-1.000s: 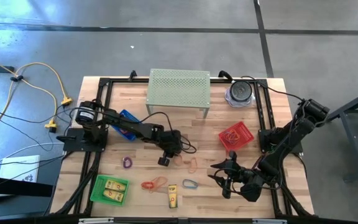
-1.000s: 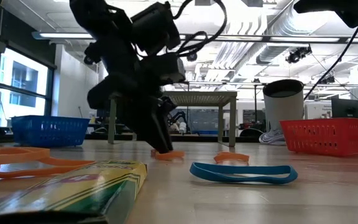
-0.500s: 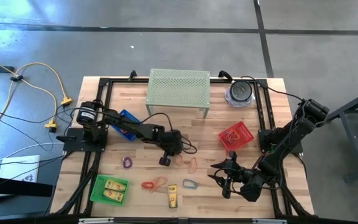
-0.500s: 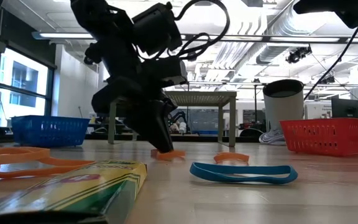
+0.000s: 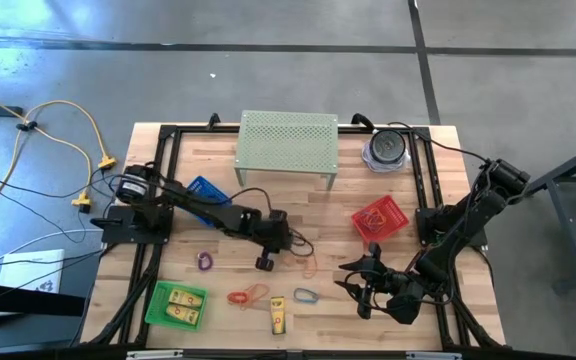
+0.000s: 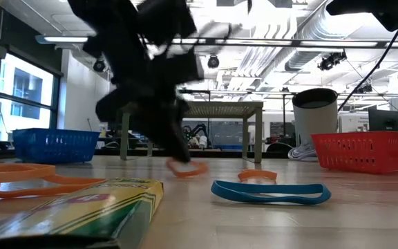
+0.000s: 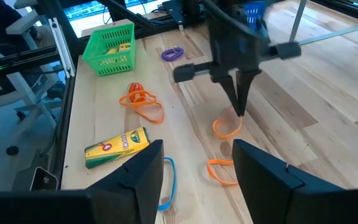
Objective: Pick & Place Office Desk Supplies
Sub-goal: Put the orange rubberband into the red bin
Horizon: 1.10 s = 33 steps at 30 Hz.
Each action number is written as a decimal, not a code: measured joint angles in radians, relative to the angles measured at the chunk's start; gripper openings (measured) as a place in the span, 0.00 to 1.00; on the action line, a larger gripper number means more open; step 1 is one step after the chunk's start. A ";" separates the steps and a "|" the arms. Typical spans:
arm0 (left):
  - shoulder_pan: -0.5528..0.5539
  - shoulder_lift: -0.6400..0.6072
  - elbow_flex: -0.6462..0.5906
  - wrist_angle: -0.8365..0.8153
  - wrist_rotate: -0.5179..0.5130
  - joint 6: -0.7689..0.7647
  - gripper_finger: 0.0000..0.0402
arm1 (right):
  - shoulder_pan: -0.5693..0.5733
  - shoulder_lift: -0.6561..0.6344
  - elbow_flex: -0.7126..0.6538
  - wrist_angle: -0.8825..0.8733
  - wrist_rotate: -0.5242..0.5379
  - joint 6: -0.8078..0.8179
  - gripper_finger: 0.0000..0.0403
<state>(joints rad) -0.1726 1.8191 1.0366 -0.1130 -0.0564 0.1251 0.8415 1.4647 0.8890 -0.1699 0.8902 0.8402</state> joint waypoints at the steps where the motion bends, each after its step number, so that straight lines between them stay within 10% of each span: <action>1: -0.017 -0.012 0.002 0.007 -0.026 0.000 0.00 | 0.000 0.000 0.000 0.000 0.000 0.000 0.45; 18: -0.328 -0.083 0.049 0.350 -0.613 0.043 0.00 | -0.067 0.105 0.000 0.123 -0.004 0.056 0.45; 33: -0.379 -0.083 0.050 0.461 -0.680 0.027 0.00 | -0.144 0.117 0.000 0.328 -0.127 -0.042 0.45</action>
<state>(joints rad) -0.5514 1.7359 1.0863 0.3485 -0.7368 0.1520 0.6975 1.5816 0.8890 0.1581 0.7628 0.7984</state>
